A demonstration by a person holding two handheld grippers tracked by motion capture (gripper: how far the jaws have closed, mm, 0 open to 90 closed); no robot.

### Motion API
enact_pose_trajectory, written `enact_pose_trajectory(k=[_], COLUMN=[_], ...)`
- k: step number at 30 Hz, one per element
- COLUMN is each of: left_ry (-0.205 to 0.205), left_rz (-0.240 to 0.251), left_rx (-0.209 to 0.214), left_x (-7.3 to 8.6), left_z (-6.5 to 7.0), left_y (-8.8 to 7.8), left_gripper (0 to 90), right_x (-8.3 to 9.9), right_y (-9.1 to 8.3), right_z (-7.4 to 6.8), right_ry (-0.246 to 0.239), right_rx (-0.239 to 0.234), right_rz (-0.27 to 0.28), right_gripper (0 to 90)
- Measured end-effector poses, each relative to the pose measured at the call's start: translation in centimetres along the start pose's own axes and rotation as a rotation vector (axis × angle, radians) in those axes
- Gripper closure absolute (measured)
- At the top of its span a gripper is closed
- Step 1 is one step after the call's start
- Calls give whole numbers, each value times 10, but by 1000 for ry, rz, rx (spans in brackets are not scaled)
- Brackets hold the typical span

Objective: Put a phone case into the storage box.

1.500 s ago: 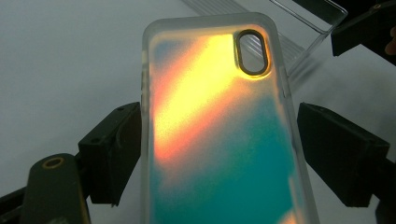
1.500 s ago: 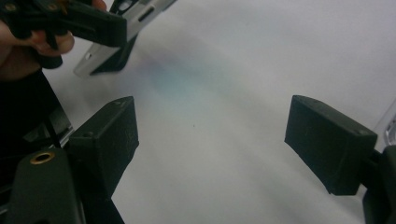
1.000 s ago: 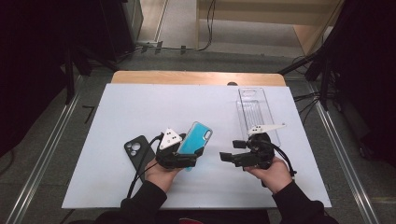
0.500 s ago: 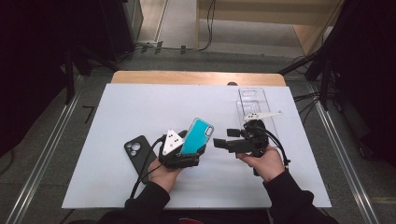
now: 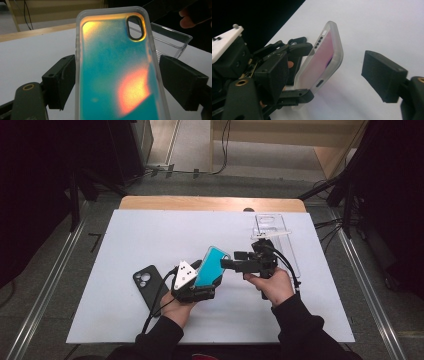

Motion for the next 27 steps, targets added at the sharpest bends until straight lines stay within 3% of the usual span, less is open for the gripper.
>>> enact_pose_trajectory(k=[9,13,16,23,27], left_ry=[-28,-33,-28,5,-14], left_rz=[5,-9,-8,-12,-25], left_rx=[-7,-8,-11,-20,1], left_x=[-3,-2,-3,-6,-8], left_z=[0,2,3,4,5], left_y=[-1,-1,-1,-1,0], left_gripper=[164,164,164,163,160], right_x=[-6,-5,-6,-7,-8], right_y=[10,13,14,10,7], right_z=[-1,-2,-1,-1,-2], right_ry=[152,176,187,219,232], right_rx=[-29,-31,-38,-61,-78], right_rz=[-34,-62,-58,-54,-55], right_gripper=[470,597,750,770,771])
Point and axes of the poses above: each handheld gripper's, and its own axes: y roughly forward along the jaws, x roughly out of its underside, z roughly to its right, the point moved 10 cm from there along y, roughly forward along the jaws, and after that the axes turned 13 degrees about x, right-handed, at the moved point
